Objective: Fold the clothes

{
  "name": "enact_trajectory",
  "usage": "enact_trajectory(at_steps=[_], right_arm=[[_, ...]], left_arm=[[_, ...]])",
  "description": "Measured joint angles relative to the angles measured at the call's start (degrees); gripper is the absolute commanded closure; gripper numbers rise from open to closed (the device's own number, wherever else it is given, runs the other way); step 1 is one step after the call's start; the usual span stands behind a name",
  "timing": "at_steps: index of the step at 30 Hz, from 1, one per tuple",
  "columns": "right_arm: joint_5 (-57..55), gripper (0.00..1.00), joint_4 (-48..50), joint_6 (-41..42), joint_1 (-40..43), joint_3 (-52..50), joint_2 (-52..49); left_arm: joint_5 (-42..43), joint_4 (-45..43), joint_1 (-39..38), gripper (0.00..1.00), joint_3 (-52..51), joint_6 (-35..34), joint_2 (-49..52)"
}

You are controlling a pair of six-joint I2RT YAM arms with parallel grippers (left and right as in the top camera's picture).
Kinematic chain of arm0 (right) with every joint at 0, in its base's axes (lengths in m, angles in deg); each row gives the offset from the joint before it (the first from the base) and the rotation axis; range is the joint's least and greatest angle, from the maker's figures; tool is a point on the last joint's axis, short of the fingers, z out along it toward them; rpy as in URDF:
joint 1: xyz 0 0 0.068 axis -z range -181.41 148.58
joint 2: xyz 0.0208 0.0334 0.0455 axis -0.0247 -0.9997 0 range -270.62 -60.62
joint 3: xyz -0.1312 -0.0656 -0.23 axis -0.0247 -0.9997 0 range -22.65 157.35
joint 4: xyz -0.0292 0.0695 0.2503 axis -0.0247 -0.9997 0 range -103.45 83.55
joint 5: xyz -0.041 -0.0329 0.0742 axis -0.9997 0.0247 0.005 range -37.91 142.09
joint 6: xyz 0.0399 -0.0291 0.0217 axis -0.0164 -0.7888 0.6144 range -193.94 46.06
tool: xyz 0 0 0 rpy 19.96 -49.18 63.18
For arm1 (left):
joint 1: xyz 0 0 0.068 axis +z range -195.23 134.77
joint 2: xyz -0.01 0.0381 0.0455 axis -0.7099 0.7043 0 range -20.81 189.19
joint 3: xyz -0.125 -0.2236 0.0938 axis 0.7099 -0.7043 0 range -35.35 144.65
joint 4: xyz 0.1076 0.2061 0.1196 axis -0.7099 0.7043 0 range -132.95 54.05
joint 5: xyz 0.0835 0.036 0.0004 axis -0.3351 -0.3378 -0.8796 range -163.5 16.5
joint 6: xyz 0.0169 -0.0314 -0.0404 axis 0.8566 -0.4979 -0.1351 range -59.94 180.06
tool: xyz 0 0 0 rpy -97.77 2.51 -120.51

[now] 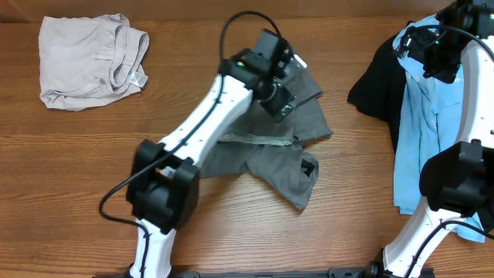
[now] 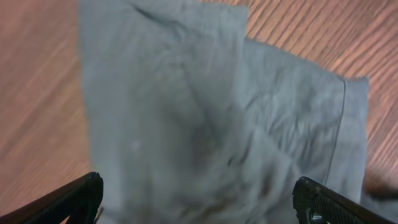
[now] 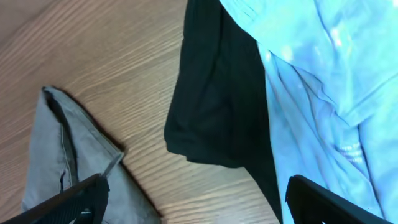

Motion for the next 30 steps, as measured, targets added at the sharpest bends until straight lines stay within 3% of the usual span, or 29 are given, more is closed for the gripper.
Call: enact_trajectory(at_steps=[7, 17, 24, 30], right_arm=[[0.5, 0.05, -0.9, 0.0, 0.1, 0.0, 0.0], [0.5, 0.05, -2.4, 0.0, 0.1, 0.0, 0.0], [0.5, 0.05, -3.1, 0.0, 0.1, 0.0, 0.0], [0.5, 0.08, -3.5, 0.0, 0.1, 0.0, 0.0]], left_arm=[[-3.6, -1.6, -5.9, 0.00, 0.0, -4.5, 3.7], [-10.4, -1.8, -8.2, 0.21, 0.0, -10.1, 5.8], [-10.0, -1.4, -7.8, 0.50, 0.0, -12.8, 6.9], [-9.9, -0.5, -7.8, 0.96, 0.0, -13.8, 8.6]])
